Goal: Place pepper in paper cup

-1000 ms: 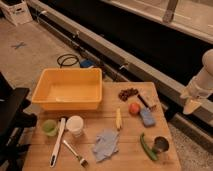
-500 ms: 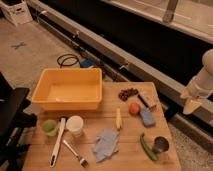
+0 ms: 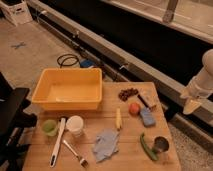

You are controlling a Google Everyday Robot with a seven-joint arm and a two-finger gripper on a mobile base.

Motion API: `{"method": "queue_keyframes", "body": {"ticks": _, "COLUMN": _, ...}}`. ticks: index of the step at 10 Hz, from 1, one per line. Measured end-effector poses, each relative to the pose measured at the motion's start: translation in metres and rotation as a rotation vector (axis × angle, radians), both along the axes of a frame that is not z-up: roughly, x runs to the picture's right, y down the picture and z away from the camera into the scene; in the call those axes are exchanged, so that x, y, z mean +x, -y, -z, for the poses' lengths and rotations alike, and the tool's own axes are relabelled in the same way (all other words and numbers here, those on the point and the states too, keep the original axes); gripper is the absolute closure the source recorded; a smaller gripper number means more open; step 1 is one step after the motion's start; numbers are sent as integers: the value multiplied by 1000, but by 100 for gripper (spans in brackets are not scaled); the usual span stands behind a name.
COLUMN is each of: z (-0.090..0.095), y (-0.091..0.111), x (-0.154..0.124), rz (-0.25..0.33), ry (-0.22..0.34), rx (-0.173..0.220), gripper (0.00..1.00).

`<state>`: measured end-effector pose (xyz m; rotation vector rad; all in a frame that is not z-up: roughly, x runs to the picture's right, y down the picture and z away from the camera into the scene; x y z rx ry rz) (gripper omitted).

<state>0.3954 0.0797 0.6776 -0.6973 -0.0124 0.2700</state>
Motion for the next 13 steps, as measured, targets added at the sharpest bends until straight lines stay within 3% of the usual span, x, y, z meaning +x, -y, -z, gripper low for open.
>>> {"method": "queue_keyframes", "body": {"ticks": 6, "z": 0, "y": -1, "x": 0, "rz": 4, "ry": -1, "rx": 1, "gripper": 39}}
{"method": "queue_keyframes", "body": {"ticks": 7, "z": 1, "y": -3, "x": -2, "rz": 31, "ry": 1, "rx": 7, "gripper": 39}}
{"method": "queue_keyframes", "body": {"ticks": 9, "z": -1, "y": -13, "x": -21, "rz": 125, "ry": 48, "rx": 1, "gripper": 39}}
{"method": "queue_keyframes", "body": {"ticks": 13, "z": -8, "y": -49, "x": -99, "rz": 398, "ry": 257, "rx": -46, "gripper": 39}}
